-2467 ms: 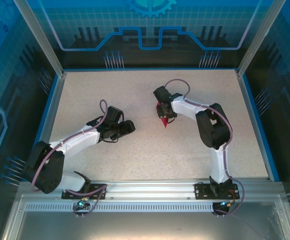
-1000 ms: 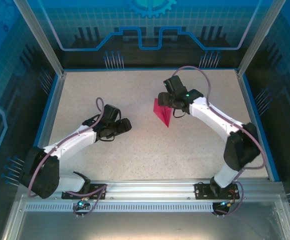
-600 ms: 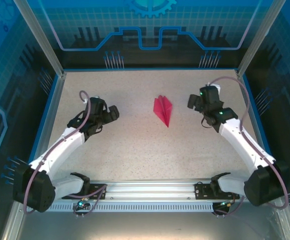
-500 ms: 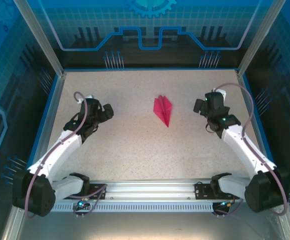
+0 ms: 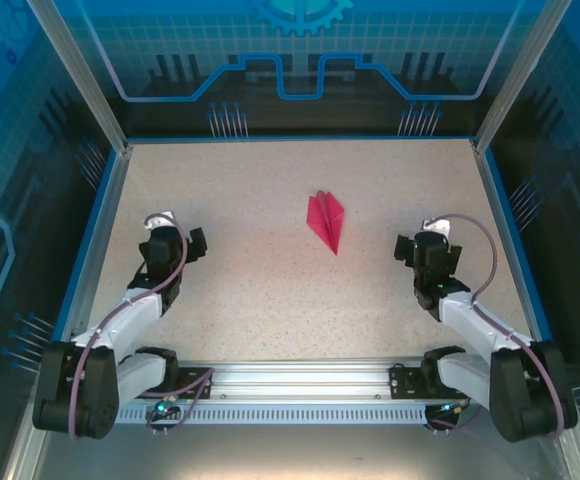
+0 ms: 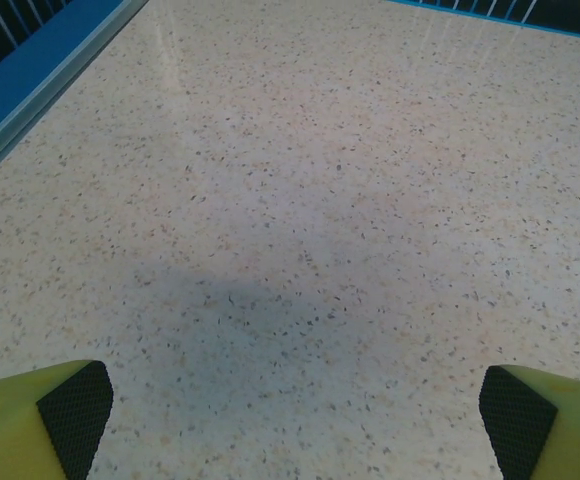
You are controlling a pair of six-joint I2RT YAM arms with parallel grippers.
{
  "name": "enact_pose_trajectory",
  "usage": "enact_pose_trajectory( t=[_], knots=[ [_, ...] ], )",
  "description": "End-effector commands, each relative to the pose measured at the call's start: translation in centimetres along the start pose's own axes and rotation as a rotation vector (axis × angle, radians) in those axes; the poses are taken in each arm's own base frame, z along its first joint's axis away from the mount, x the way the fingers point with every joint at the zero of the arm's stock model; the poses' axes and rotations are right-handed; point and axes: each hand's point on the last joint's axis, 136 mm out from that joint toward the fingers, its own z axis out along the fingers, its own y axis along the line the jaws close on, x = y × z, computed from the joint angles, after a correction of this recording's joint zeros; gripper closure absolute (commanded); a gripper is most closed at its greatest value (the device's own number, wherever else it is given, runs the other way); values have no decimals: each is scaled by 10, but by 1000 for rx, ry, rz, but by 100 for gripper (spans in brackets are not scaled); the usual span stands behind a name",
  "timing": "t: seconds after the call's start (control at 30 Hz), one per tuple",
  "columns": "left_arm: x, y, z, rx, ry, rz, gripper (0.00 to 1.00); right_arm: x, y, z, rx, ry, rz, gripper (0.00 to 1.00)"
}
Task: Fold a paper plane with a square sheet of paper (pick it up from the middle)
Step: Reset both arms
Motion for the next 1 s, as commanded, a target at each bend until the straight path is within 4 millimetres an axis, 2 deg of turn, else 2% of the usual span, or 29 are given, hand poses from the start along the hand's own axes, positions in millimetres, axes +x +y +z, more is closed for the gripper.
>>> enact_pose_trajectory(
  t=[0.0,0.17,0.3,0.53,0.8,0.97],
  knots=[
    [-19,-12,6,109,-114,15,2,-23,12,7,-65,-117,-12,1],
    [-21,-35,6,279,-174,40,2,-32,35,7,-187,-203,-52,1],
    [-19,-38,15,304,-183,45,1,-37,42,16,-195,-203,-103,1],
    [-15,-41,32,336,-183,50,2,-39,38,29,-166,-244,-115,1],
    [-5,-38,50,312,-150,34,1,-33,43,46,-196,-181,-112,1],
    [-5,-39,52,309,-134,40,2,-33,44,48,-217,-165,-109,1]
  ],
)
